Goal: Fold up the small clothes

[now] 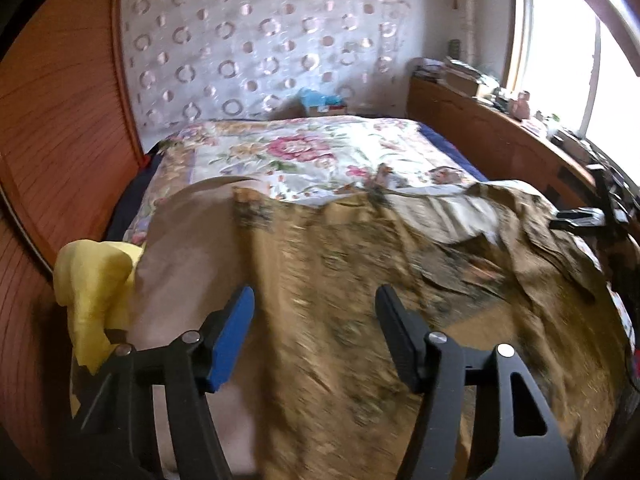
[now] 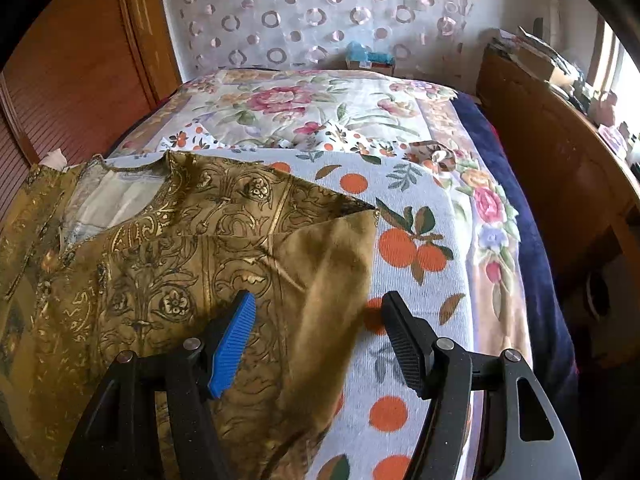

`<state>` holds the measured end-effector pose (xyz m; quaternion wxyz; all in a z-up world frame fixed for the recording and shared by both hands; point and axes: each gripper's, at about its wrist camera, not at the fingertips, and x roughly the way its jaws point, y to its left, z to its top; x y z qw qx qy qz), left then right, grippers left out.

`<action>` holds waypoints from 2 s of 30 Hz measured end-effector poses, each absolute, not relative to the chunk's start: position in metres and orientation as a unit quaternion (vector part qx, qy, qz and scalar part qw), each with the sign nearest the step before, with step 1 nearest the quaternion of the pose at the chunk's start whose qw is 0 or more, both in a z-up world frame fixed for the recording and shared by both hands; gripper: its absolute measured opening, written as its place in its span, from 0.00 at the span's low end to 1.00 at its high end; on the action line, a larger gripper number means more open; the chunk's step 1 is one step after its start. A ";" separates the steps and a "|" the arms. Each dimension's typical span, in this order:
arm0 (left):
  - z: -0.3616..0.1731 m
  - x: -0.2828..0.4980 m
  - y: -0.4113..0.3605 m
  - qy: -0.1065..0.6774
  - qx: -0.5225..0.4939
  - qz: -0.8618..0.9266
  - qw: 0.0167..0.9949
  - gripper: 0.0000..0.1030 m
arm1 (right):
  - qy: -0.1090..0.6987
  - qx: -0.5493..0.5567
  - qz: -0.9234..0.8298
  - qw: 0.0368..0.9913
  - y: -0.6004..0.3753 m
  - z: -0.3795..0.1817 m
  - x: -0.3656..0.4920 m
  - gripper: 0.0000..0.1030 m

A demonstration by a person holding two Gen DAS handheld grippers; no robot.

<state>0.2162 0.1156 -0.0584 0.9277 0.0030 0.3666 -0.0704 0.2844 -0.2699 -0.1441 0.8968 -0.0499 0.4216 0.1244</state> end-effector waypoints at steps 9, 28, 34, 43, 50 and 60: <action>-0.080 0.276 0.136 0.400 -0.006 -0.051 0.915 0.48 | 0.418 -0.065 0.144 0.894 -0.274 -0.151 0.299 0.63; -0.076 0.290 0.110 0.401 0.023 -0.074 0.913 0.04 | 0.405 -0.134 0.157 0.891 -0.248 -0.150 0.285 0.08; -0.050 0.253 0.092 0.364 0.022 -0.098 0.926 0.02 | 0.346 -0.114 0.167 0.916 -0.237 -0.121 0.247 0.06; -0.015 0.164 0.092 0.300 0.015 -0.115 0.947 0.02 | 0.273 -0.083 0.205 0.936 -0.234 -0.082 0.145 0.06; -0.013 0.082 0.100 0.261 0.001 -0.106 0.960 0.02 | 0.255 -0.056 0.212 0.942 -0.260 -0.097 0.068 0.06; -0.036 0.036 0.116 0.262 -0.020 -0.086 0.961 0.02 | 0.277 -0.014 0.198 0.940 -0.285 -0.133 0.014 0.06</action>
